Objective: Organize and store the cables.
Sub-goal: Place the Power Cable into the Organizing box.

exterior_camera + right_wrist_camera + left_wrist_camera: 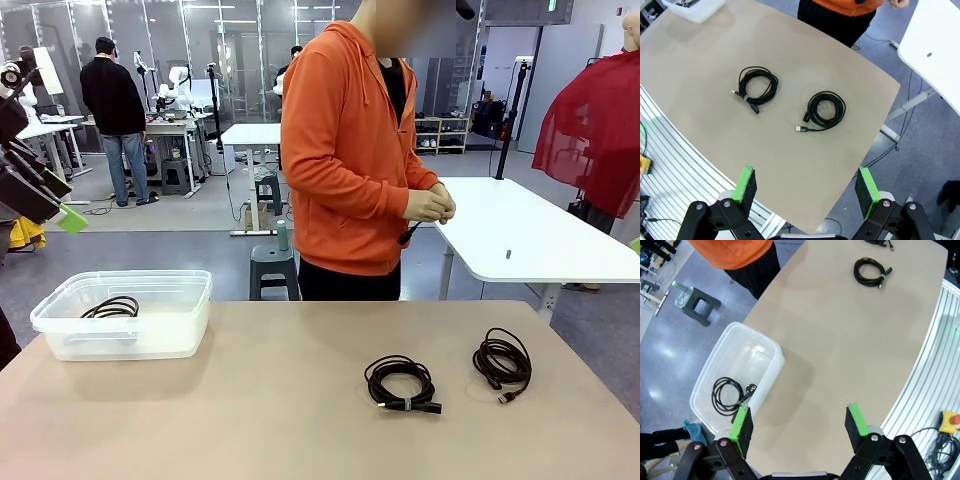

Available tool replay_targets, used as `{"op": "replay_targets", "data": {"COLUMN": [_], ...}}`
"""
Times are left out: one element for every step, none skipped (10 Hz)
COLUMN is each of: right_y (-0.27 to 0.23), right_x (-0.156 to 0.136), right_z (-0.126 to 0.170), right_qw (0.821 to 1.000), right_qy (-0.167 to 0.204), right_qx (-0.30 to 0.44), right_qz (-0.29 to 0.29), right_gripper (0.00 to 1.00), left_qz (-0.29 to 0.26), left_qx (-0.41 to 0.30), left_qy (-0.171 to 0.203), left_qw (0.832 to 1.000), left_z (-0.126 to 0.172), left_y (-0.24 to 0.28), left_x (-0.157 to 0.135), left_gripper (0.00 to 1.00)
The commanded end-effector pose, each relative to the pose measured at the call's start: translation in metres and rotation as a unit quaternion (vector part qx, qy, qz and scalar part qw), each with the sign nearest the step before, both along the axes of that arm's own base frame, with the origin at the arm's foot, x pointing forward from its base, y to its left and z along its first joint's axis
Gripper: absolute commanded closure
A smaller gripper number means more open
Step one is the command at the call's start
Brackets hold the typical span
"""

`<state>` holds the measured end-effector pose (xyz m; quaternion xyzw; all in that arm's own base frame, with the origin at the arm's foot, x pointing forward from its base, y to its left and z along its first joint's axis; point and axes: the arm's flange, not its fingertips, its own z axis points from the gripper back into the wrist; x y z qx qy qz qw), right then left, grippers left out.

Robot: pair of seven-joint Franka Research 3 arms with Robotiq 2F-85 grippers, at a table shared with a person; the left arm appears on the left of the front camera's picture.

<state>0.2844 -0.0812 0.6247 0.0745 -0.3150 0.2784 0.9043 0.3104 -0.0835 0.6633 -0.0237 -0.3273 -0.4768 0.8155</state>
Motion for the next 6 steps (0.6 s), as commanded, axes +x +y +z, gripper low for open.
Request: {"op": "replay_targets", "data": {"right_y": [-0.001,-0.001,-0.001,-0.001,-0.001,-0.001], "right_x": [-0.0012,-0.0012,-0.0012,-0.0012,-0.0012,-0.0012], "right_z": [-0.0005,-0.0005,-0.0005,-0.0005,-0.0005,-0.0005], "right_qw": [1.0,1.0,1.0,1.0,1.0,1.0], "right_qy": [0.0,0.0,0.0,0.0,0.0,0.0], "right_qx": [-0.001,-0.001,-0.001,-0.001,-0.001,-0.001], "right_qz": [0.001,0.001,0.001,0.001,0.001,0.001], "right_gripper": [0.0,0.0,0.0,0.0,0.0,0.0], "left_qz": [0.007,0.007,0.007,0.007,0.007,0.007], "left_qx": [0.0,0.0,0.0,0.0,0.0,0.0], "left_qy": [0.002,0.002,0.002,0.002,0.002,0.002], "left_qw": [1.0,1.0,1.0,1.0,1.0,1.0], "left_z": [0.0003,0.0003,0.0003,0.0003,0.0003,0.0003], "left_y": [-0.001,-0.001,-0.001,-0.001,-0.001,-0.001], "left_x": [0.0002,0.0002,0.0002,0.0002,0.0002,0.0002], "left_gripper": [0.07,0.07,0.07,0.07,0.07,0.07]}}
